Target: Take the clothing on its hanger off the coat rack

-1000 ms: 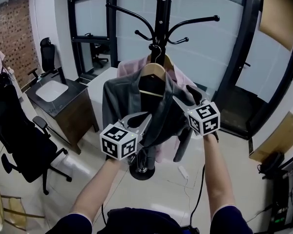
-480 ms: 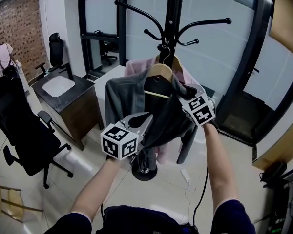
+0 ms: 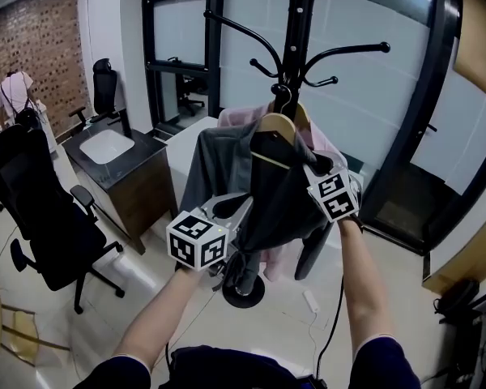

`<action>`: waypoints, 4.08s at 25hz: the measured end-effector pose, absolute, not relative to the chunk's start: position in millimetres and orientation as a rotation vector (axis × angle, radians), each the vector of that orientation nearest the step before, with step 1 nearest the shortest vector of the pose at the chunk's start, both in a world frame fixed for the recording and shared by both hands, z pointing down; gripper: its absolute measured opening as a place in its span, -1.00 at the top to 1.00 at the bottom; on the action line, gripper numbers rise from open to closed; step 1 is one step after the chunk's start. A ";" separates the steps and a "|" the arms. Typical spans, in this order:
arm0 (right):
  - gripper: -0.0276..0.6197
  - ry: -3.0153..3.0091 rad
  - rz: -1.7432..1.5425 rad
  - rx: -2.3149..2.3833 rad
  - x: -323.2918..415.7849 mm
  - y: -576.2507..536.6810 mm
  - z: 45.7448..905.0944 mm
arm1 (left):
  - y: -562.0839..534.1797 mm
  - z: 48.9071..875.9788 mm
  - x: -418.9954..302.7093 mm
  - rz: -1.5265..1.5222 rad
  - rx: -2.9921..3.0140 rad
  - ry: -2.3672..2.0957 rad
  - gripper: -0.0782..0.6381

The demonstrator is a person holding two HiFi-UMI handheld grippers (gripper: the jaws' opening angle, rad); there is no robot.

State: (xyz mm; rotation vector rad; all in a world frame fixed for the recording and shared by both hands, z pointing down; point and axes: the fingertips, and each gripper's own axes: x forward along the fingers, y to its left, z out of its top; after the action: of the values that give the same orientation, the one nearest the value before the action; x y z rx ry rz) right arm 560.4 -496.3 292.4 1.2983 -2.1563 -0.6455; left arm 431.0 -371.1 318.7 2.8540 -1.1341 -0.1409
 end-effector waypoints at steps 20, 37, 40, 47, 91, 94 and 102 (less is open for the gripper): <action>0.64 -2.261 -0.754 1.266 543.8 -449.5 221.4 | -356.2 297.7 415.2 -0.211 2.868 -1.163 0.75; 0.64 -2.383 -0.753 1.095 454.1 -415.3 248.9 | -324.4 306.2 328.0 -0.232 2.750 -1.382 0.75; 0.64 -2.412 -0.757 1.041 432.2 -411.6 251.4 | -320.7 308.1 304.7 -0.227 2.706 -1.451 0.75; 0.64 -2.477 -0.775 0.934 326.9 -405.9 254.0 | -298.1 311.2 196.9 -0.193 2.631 -1.617 0.75; 0.64 -2.879 -0.722 0.338 -320.3 -467.7 248.8 | -276.5 325.2 -351.6 -0.133 1.976 -2.334 0.75; 0.64 -2.913 -0.709 0.281 -351.6 -483.1 244.7 | -295.2 322.8 -373.8 -0.126 1.932 -2.370 0.75; 0.64 -2.972 -0.652 0.143 -425.8 -508.1 250.9 | -320.1 324.1 -421.8 -0.089 1.804 -2.457 0.75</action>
State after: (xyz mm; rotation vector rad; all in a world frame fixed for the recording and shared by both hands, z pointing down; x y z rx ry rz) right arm -425.8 -508.1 250.9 0.1435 -2.9716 -0.6521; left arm -421.8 -320.1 324.1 1.8044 -2.4569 -0.0894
